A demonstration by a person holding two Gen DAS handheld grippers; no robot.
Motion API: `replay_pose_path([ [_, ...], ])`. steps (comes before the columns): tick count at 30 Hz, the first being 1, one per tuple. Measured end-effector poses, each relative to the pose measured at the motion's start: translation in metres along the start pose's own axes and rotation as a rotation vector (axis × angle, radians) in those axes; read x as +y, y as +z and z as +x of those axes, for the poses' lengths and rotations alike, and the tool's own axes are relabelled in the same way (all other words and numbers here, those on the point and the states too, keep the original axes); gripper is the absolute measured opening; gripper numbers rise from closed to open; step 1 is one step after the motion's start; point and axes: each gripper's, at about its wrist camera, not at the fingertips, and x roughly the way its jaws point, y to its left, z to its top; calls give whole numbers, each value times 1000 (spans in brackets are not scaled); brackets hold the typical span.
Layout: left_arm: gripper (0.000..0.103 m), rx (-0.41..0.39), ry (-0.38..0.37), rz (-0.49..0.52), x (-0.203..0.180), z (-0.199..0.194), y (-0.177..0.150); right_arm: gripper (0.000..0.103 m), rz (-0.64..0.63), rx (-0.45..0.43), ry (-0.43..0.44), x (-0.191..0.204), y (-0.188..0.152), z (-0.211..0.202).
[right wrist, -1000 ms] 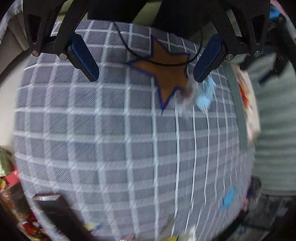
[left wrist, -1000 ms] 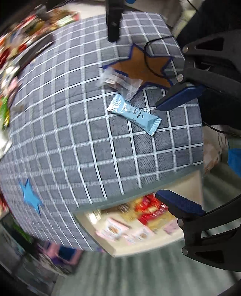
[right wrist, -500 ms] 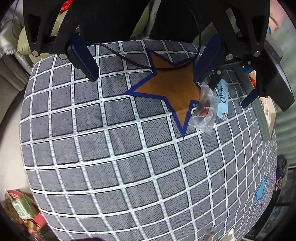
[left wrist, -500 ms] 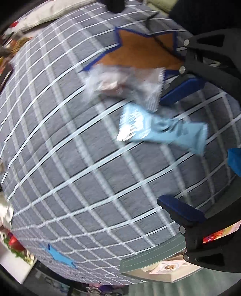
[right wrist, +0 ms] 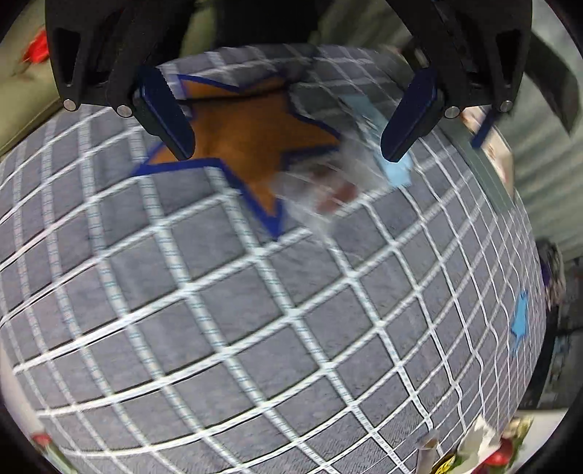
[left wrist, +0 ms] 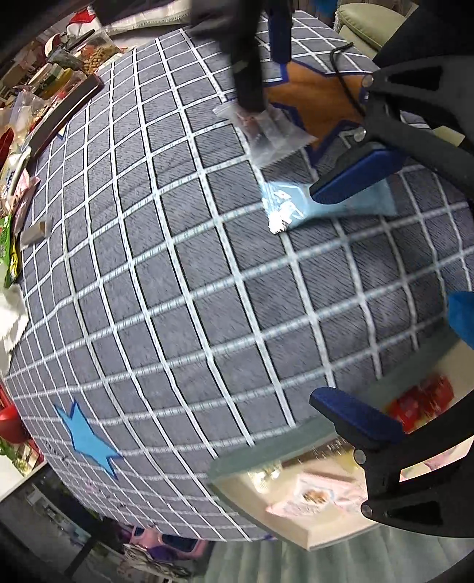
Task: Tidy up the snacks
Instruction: 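Grasp the light blue bar with left tool while right tool grasps clear-wrapped candy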
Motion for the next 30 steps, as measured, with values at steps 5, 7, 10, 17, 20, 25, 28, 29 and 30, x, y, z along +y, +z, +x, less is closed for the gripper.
replay_pose_path([
  [5, 102, 18, -13, -27, 23, -10, -8, 97, 184, -20, 86, 10, 3, 18],
  [7, 102, 23, -11, -19, 23, -11, -12, 72, 202, -4, 60, 18, 4, 26],
  [10, 102, 25, -26, -19, 7, -7, -35, 29, 123, -1, -42, 31, 2, 26],
  [17, 102, 49, -33, -54, -54, 12, -34, 29, -100, -36, -144, -6, -1, 7],
  [20, 102, 77, -6, -70, -71, 29, -37, 29, -111, -47, -157, -29, 2, -5],
  [25, 103, 86, -3, -102, -80, 42, -40, 29, -178, -78, -161, -46, 0, -30],
  [28, 103, 128, -64, -154, -87, 59, -45, 29, -225, -97, -162, -40, -1, -41],
  [29, 103, 140, -64, -153, -89, 65, -46, 29, -237, -101, -161, -37, -1, -43],
  [30, 102, 157, -67, -146, -93, 68, -51, 29, -246, -102, -158, -35, 0, -46],
])
